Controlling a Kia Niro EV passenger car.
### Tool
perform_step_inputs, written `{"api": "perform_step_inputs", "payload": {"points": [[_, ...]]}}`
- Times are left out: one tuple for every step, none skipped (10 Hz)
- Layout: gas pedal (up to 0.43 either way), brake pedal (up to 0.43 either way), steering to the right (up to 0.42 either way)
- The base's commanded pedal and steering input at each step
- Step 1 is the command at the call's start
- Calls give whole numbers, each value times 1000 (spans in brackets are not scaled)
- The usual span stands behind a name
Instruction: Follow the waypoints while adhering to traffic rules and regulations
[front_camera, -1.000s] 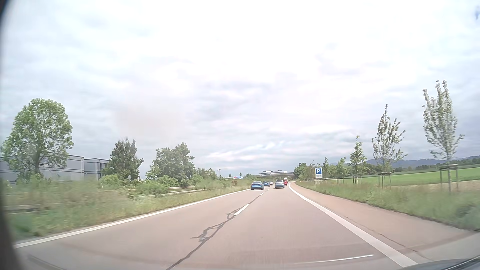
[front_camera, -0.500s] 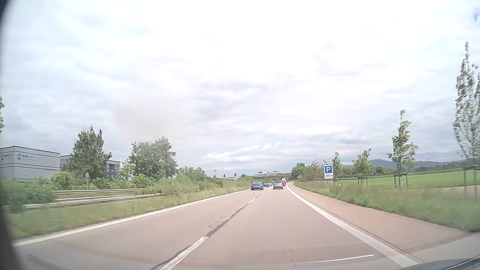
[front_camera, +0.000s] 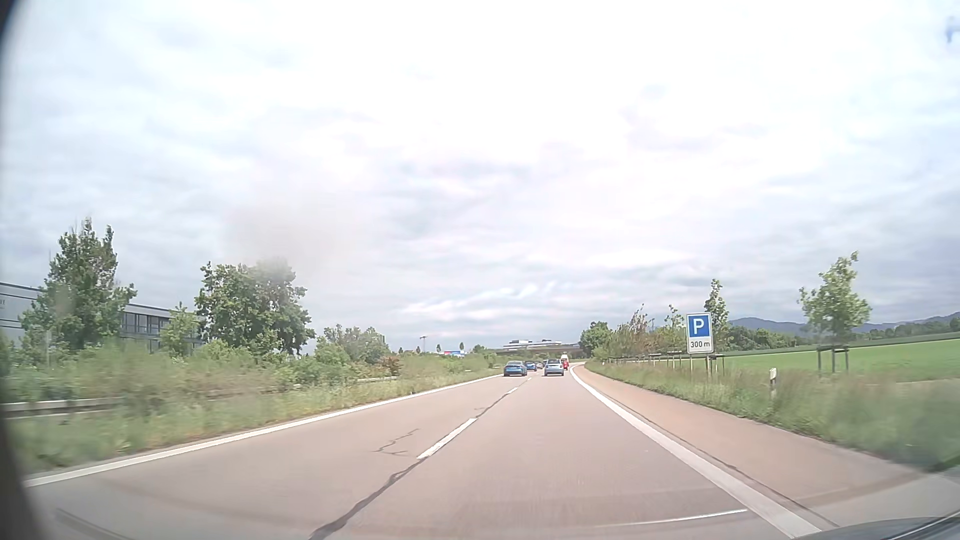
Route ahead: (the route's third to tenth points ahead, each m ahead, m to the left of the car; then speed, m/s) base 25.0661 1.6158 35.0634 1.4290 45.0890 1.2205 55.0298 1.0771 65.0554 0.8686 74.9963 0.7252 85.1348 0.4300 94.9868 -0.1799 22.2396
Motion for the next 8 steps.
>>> {"api": "perform_step_inputs", "payload": {"points": [[228, 0, 1], [228, 0, 1], [228, 0, 1], [228, 0, 1], [228, 0, 1], [228, 0, 1], [228, 0, 1], [228, 0, 1]]}}
